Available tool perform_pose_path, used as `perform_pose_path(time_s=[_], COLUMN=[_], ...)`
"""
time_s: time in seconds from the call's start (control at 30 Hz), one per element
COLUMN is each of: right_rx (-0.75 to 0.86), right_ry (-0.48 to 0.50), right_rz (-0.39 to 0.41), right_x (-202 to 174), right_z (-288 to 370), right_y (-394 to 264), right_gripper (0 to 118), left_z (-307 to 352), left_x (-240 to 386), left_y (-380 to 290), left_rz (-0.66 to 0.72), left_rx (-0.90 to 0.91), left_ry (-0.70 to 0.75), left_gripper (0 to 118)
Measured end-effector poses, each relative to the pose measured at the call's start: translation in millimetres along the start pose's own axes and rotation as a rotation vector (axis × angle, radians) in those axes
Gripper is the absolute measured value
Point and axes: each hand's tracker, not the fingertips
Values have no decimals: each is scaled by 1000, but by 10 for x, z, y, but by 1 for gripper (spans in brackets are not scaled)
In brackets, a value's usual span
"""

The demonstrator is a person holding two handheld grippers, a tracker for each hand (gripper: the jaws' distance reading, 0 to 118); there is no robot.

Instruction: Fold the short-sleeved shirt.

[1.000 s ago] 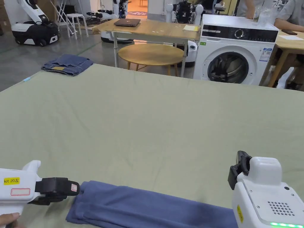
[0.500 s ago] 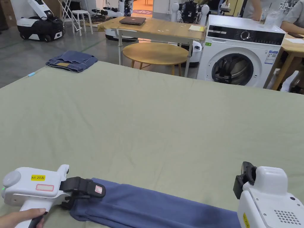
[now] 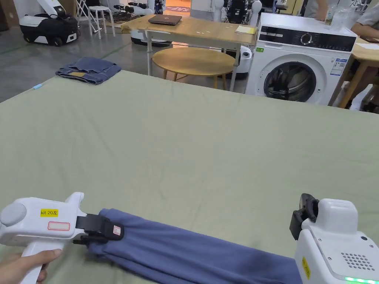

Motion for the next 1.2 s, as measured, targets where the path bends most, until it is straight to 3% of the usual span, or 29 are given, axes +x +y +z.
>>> perform_pose_path(time_s=[0.1, 0.2, 0.47, 0.6, 0.9, 1.03, 1.2], right_rx=[5, 8, 8, 1, -7, -13, -29], right_ry=[2, 5, 11, 13, 11, 1, -14], right_rz=[-2, 6, 19, 10, 7, 1, -10], right_x=[23, 21, 5, 4, 40, 94, 169], right_z=[3, 2, -1, -13, 25, 49, 67], right_y=[35, 54, 57, 46, 26, 2, -33], right_gripper=[0, 0, 0, 0, 0, 0, 0], left_z=[157, 378, 886, 857, 336, -176, -942], left_x=[156, 187, 447, 730, 1325, 1520, 1557], left_y=[31, 124, 215, 137, 34, -42, -142], left_rz=[-73, -53, -136, -168, -209, -206, -196], left_rx=[25, 40, 106, 86, 3, -72, -221], left_ry=[41, 73, 364, 316, 47, 28, 133], left_gripper=[2, 2, 2, 2, 2, 2, 2])
